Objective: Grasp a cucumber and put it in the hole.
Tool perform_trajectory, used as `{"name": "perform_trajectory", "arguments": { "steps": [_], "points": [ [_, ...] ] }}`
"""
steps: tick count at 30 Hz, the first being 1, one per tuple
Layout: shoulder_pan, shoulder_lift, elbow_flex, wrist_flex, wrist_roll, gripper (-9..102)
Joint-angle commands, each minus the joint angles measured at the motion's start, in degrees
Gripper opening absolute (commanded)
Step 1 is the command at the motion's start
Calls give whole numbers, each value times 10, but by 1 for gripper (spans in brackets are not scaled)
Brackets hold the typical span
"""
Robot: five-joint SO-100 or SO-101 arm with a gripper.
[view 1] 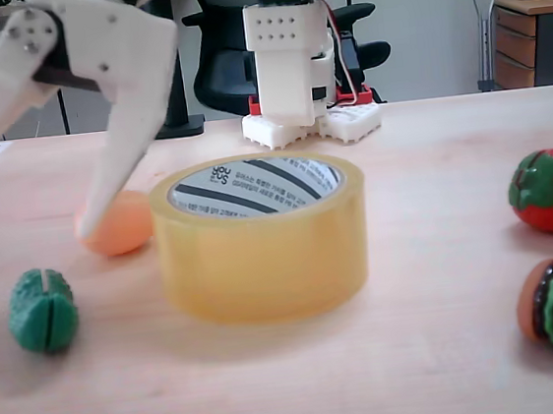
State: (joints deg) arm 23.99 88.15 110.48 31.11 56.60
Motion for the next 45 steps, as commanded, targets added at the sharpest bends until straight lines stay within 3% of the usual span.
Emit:
{"name": "perform_trajectory", "arguments": {
  "steps": [1, 14, 38, 45],
  "points": [
    [2, -8, -68, -20, -1, 29],
    [-9, -40, -90, 25, 2, 18],
    [-39, -145, -144, 36, 7, 25],
    [-56, -151, -143, 63, 27, 15]
  ]
}}
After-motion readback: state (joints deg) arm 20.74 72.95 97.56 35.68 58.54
